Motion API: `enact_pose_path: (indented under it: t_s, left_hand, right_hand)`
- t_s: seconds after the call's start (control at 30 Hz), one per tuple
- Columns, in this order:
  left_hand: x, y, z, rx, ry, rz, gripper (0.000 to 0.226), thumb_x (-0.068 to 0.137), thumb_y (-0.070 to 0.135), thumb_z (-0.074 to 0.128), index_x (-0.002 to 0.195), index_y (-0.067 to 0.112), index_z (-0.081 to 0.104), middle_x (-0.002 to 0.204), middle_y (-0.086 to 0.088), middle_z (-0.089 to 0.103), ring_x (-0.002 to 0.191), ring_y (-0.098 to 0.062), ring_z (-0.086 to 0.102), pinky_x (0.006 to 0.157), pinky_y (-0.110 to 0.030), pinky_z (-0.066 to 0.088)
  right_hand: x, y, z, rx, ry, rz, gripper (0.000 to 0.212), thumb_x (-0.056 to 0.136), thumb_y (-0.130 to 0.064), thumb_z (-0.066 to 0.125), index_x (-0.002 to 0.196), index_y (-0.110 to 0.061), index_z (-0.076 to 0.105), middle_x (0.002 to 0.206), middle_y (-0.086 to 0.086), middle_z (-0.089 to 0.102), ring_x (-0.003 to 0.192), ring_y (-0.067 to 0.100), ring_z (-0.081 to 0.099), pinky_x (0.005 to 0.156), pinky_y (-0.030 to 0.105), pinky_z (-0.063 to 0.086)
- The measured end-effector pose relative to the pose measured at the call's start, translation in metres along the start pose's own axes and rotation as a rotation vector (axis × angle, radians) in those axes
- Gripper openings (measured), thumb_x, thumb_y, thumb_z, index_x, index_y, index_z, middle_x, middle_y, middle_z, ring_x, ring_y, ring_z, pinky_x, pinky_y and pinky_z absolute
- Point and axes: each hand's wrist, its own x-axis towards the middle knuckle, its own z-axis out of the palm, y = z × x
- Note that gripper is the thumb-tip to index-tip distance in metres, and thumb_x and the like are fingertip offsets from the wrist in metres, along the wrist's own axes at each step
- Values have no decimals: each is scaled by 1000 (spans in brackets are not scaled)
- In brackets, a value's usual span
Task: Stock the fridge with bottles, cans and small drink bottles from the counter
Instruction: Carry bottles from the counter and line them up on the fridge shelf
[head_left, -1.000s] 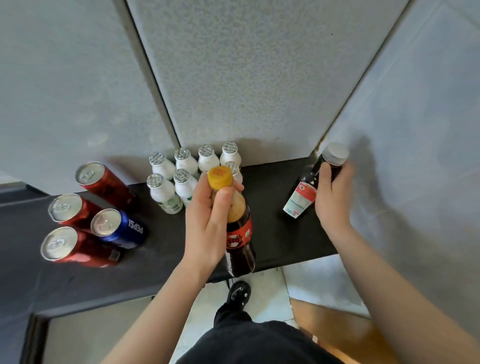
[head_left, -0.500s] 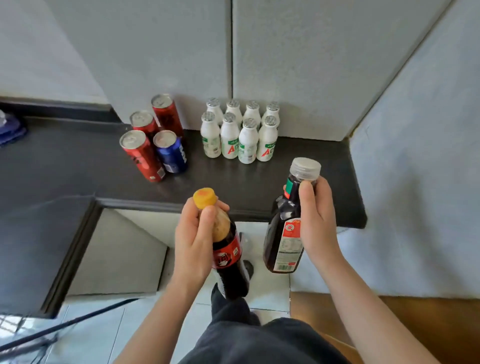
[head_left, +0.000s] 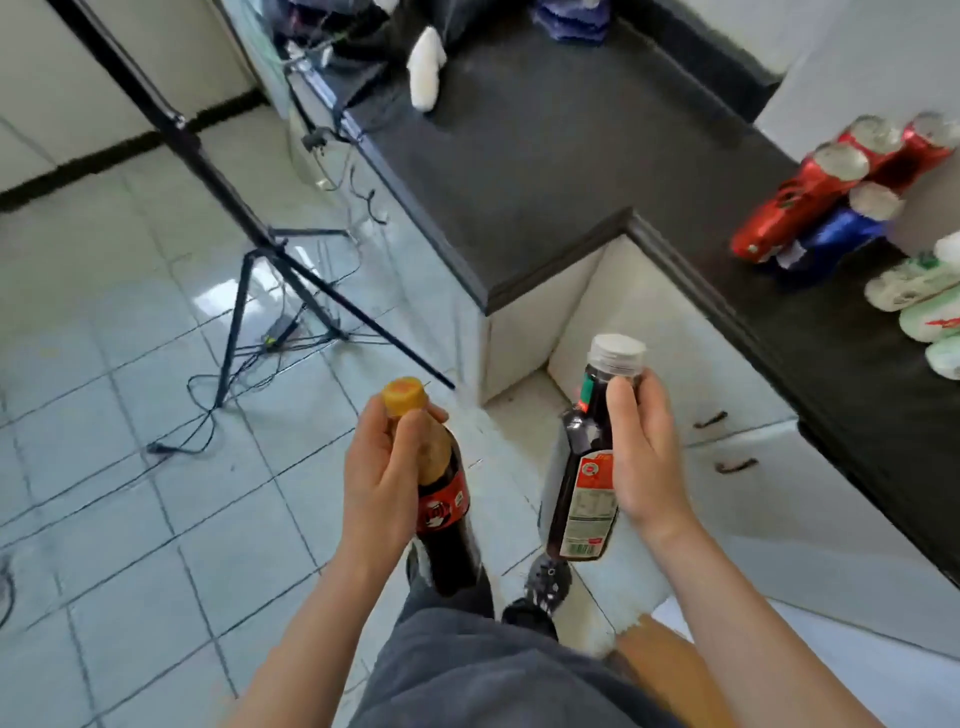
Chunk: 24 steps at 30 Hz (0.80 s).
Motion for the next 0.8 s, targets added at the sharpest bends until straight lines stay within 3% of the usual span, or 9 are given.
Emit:
enact_pose_path:
  t_s: [0.1,0.2,0.33,0.47,0.53,0.67,0.8]
  left_hand:
    - [6,-19,-73,0,139,-59,20,85,46,42,85,39,60,87,6,68,83,-12,62,72,-25,50]
    - [11,-33,-149,22,247,-67,30,86,49,40,85,26,59,85,11,67,80,-4,61,71,-14,46]
    - [14,-43,-254,79,368,-48,40,86,53,39,88,18,58,85,17,66,80,-1,60,70,-11,43]
    - [-2,-48,-340,127,531,-32,37,85,58,42,90,24,57,85,13,66,79,-2,59,70,-10,41]
    - [-21,-52,-373,148,634,-22,49,83,70,41,94,25,56,85,7,65,79,-5,59,70,-13,42]
    - [-71,-68,-420,86,917,-65,50,85,69,40,98,22,54,87,9,65,86,1,60,73,-5,41]
    - [-137,-92,-450,-59,1305,-183,29,89,52,39,95,26,51,89,13,66,87,-2,61,80,-9,41]
  right_hand:
    - [0,-12,76,-52,-148,0,33,85,-55,41,98,-27,55,88,-13,62,86,10,59,79,30,46]
    - [-5,-30,159,-55,-285,6,19,88,-46,43,93,-32,54,87,-11,63,84,10,59,79,29,46]
    - [-22,-58,271,-73,-424,-30,20,86,-47,42,89,-30,52,83,-8,60,80,13,56,79,38,45]
    - [-49,-86,367,-117,-644,-176,18,88,-47,39,91,-33,51,86,-10,61,82,7,59,74,24,46]
    - [-66,-96,410,-130,-747,-223,18,89,-45,39,92,-32,52,84,-11,60,78,2,58,68,16,45]
    - [-111,-106,488,-143,-994,-218,19,91,-42,41,99,-29,53,90,-7,59,77,-3,58,66,12,45]
    - [-176,-109,558,-231,-1267,-247,27,87,-45,40,101,-26,53,97,2,62,88,15,61,75,29,48]
